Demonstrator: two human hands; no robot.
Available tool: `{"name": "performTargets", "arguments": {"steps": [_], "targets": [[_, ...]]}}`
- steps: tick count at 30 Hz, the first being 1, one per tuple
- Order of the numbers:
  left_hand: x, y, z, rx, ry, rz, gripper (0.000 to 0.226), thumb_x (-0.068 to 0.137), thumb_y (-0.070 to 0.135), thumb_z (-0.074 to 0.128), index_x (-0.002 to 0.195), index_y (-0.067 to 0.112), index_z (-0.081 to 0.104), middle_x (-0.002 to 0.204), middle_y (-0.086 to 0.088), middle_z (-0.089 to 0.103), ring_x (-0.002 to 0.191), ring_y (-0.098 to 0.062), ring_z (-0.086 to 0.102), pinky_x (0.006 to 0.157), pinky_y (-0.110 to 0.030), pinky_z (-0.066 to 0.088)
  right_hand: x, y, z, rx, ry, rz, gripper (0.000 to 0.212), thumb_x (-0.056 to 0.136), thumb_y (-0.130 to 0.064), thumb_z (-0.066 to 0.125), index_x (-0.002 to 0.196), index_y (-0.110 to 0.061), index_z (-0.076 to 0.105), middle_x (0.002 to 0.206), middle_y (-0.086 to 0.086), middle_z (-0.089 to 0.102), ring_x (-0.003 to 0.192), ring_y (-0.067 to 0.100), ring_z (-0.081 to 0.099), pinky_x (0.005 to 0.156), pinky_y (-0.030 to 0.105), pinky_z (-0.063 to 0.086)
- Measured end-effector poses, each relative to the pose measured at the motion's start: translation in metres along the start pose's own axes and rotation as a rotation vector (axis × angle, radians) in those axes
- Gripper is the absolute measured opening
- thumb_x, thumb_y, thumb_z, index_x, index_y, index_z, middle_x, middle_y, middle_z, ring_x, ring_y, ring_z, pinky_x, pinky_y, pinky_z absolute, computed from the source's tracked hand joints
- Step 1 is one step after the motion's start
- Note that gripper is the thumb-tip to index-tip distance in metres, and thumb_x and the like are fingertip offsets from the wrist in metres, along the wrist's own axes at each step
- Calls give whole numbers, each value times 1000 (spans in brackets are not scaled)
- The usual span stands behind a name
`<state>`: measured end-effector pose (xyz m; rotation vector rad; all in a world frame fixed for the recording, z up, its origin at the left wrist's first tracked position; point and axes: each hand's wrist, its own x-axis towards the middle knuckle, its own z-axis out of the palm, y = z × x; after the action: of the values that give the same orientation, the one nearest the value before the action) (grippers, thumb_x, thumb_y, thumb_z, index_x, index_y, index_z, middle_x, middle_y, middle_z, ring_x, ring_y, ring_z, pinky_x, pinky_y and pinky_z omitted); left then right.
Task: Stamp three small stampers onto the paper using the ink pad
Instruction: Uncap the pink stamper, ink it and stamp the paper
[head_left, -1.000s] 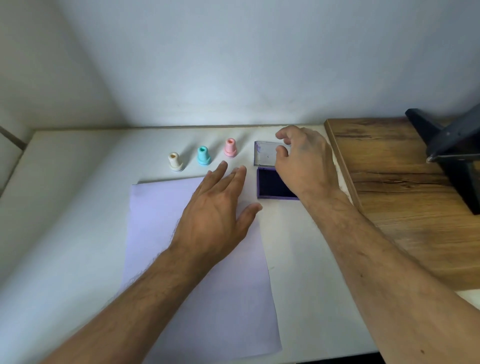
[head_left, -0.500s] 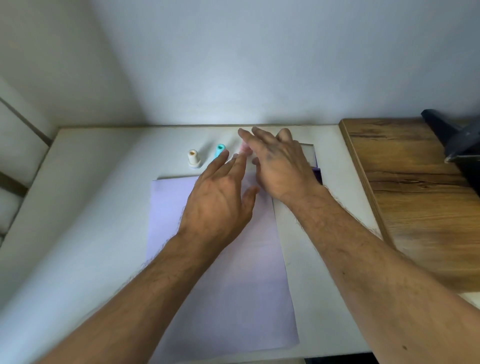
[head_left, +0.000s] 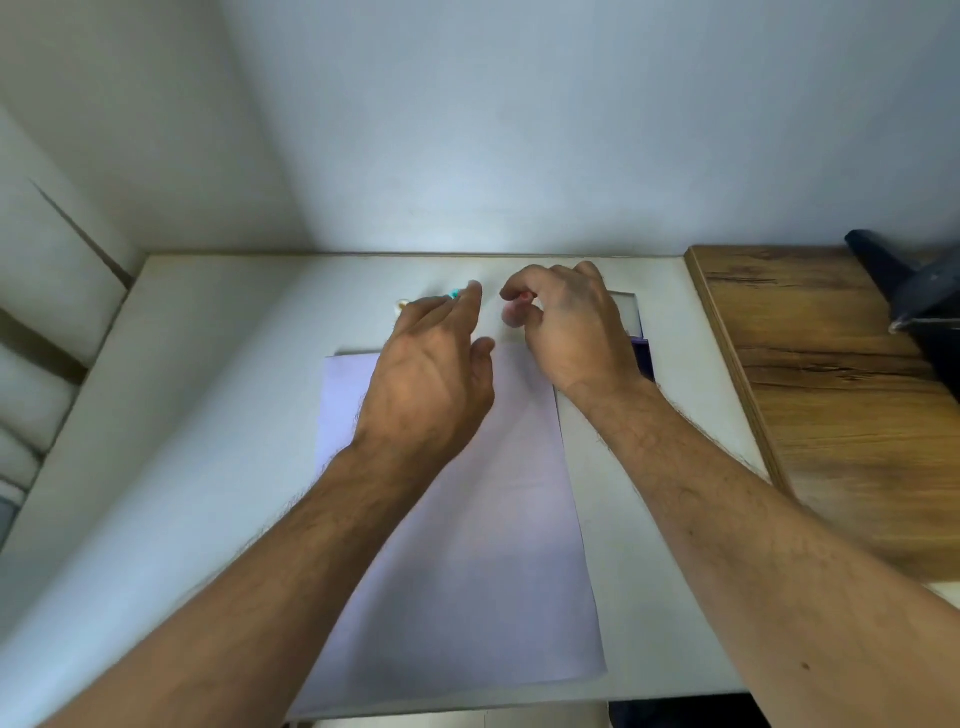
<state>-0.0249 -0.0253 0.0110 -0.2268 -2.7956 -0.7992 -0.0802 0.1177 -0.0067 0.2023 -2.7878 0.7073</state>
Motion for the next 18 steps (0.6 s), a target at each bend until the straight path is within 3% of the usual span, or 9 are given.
{"name": "performTargets", "arguments": {"steps": [3,6,8,10,13,18], "targets": [[1,4,-22,-35,17,-62,52,94,24,58,144,14,46,128,-7,65,124,-26,52,99,-33,42,-5,-15,-12,245,41,111,12,89,-23,68,100,-27,69,92,-11,71,95,8,56,71,14,41],[-1,6,-43,-121,-17,-191,50,91,31,60,139,32,50,132,8,64,117,-19,60,99,-41,49,-17,-33,-30,471,75,234,11,83,-32,75,92,-30,69,85,-16,72,79,1,62,67,15,48],[-7,7,-49,-193,-70,-239,49,88,30,64,135,36,53,129,13,65,114,-14,62,100,-41,48,-27,-43,-41,603,73,299,14,80,-33,77,90,-29,69,83,-14,74,81,2,67,73,19,54],[-15,7,-50,-272,-124,-283,50,86,28,69,133,35,55,125,11,67,109,-9,64,97,-31,50,-37,-49,-47,667,67,347,12,80,-29,77,88,-28,69,83,-12,75,80,4,69,76,27,57],[-29,4,-49,-460,-177,-389,50,84,34,73,132,38,57,115,14,67,93,2,65,68,-10,49,-50,-55,-48,744,64,444,15,77,-28,80,88,-24,71,78,-10,74,65,7,69,61,24,56],[-35,-10,-38,-673,-196,-406,46,83,31,76,127,38,63,112,9,72,95,-6,71,86,-28,56,-61,-54,-37,858,-2,504,19,75,-27,82,90,-22,72,76,-4,75,58,9,70,54,20,56]]}}
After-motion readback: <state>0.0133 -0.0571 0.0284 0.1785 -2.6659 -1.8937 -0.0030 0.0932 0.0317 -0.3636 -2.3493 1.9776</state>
